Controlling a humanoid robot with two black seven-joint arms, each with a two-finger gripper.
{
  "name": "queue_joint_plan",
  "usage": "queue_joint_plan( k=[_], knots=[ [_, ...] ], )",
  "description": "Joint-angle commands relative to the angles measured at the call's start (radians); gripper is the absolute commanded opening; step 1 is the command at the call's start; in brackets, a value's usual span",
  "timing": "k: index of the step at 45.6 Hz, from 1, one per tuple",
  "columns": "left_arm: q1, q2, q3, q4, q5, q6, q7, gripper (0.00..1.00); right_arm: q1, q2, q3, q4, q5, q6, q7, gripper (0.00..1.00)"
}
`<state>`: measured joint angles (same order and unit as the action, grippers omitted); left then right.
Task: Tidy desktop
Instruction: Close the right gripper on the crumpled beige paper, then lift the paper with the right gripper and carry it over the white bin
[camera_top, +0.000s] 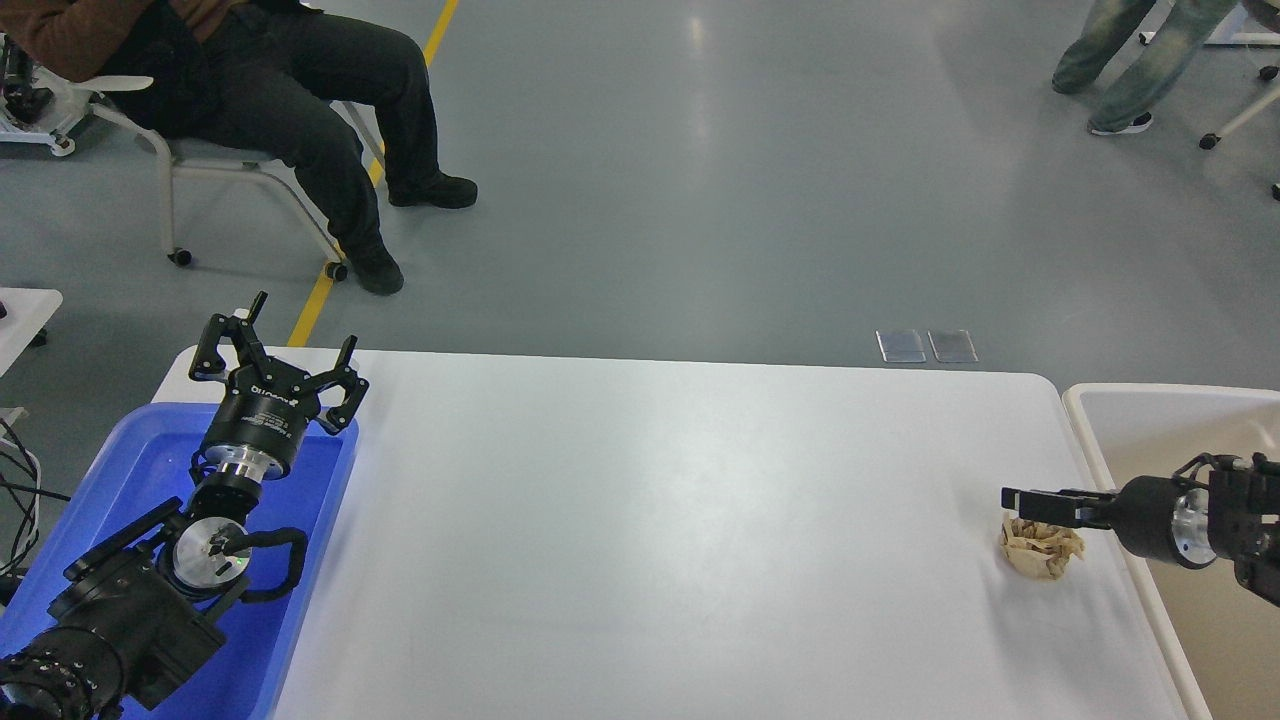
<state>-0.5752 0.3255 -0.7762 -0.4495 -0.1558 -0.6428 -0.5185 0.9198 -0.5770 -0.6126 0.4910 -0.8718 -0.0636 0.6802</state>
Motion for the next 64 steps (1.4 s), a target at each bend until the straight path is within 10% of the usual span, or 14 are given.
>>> queue_joint_plan(
  k=[1, 64],
  knots=[
    [0.0, 0.001, 0.0, 0.0, -0.001, 0.0, 0.0, 1.0, -0.047, 0.054, 0.002, -0.083, 0.001, -0.012, 0.001, 1.0],
    [0.0, 0.0, 0.0, 0.0, 0.001, 0.0, 0.0, 1.0, -0.174, 0.129, 0.005, -0.193, 0.014, -0.09, 0.045, 0.91]
  ],
)
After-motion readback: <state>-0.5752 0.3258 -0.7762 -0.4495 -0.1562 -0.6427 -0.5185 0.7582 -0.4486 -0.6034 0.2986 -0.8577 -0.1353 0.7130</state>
